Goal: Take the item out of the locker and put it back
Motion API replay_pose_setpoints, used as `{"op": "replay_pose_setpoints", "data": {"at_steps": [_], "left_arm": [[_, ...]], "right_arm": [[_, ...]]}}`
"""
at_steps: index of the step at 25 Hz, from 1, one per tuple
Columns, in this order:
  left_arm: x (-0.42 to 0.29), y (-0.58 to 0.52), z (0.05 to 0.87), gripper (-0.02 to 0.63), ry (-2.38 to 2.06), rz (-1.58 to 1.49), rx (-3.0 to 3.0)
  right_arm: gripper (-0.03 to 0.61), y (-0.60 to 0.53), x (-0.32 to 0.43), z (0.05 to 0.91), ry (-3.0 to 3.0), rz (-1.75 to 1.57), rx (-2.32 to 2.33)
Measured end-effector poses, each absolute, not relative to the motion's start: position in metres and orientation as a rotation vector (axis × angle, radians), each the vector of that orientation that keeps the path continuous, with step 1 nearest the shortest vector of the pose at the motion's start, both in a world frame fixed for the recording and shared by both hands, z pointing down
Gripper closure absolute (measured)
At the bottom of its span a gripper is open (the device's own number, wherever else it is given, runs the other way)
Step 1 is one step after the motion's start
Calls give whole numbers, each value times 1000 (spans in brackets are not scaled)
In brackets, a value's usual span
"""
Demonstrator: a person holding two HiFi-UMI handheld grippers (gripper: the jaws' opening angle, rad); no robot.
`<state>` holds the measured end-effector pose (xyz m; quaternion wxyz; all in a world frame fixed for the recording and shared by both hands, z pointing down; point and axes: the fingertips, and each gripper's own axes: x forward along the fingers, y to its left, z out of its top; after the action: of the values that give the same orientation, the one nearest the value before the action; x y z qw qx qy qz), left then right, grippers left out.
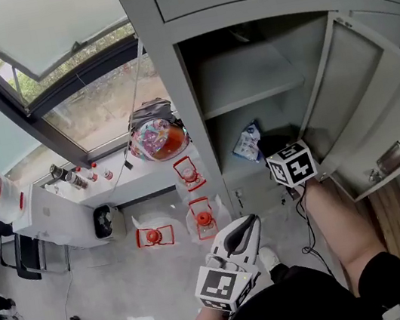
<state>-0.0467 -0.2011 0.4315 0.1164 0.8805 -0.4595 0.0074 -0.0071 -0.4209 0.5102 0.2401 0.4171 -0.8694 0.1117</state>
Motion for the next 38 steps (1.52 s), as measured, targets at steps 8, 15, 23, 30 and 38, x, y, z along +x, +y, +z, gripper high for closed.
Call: {"op": "replay_pose_setpoints", "data": {"at_steps": [8, 15, 23, 30, 38], "left_arm": [[-47, -186, 430, 588, -1328, 30, 2590], [-47, -168, 426, 588, -1306, 24, 2609], [-46, -134, 416, 588, -1266, 8, 2640], [-48, -96, 415, 588, -1227, 10, 2669], [-46, -57, 420, 588, -1165, 14, 2672]], "right_arm": [[502, -401, 3, 495, -2404, 298, 1197], [502, -368, 8, 464, -2449, 261, 1236], [502, -305, 13, 431, -2503, 224, 1277], [502, -239, 15, 416, -2535, 203, 1311], [502, -173, 20, 410, -2541, 206, 1337]]}}
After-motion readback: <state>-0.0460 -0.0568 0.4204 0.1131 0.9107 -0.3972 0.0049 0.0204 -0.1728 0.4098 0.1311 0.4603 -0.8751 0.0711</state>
